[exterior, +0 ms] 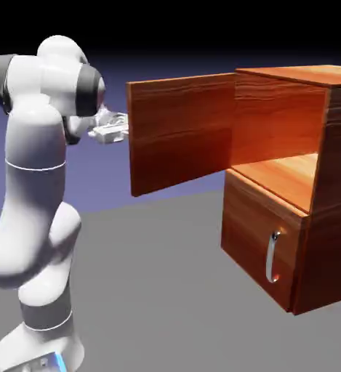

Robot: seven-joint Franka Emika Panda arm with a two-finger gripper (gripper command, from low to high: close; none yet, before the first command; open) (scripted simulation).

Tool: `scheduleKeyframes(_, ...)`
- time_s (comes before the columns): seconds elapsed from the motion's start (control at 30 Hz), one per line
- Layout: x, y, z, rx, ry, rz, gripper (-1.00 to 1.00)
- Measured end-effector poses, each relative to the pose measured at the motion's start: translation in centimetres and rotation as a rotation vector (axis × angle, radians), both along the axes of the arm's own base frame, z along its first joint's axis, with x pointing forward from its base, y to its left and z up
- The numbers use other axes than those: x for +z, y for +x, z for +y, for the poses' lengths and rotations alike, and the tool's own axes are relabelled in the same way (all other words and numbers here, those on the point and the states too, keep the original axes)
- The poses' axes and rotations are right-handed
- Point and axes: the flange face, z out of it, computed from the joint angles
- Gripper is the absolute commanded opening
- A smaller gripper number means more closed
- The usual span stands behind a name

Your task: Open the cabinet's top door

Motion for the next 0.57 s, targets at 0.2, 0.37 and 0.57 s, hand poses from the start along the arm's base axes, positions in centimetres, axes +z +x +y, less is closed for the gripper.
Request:
scheduleKeyframes(0.2, 0.0, 0.5, 1.8, -0.062, 0.0, 0.0, -1.0)
scheduleKeyframes(0.37, 0.0, 1.1, 4.2, -0.134, 0.0, 0.0, -1.0)
scheduleKeyframes(0.57, 0.0, 2.3, 7.8, -0.242, 0.0, 0.0, 1.0)
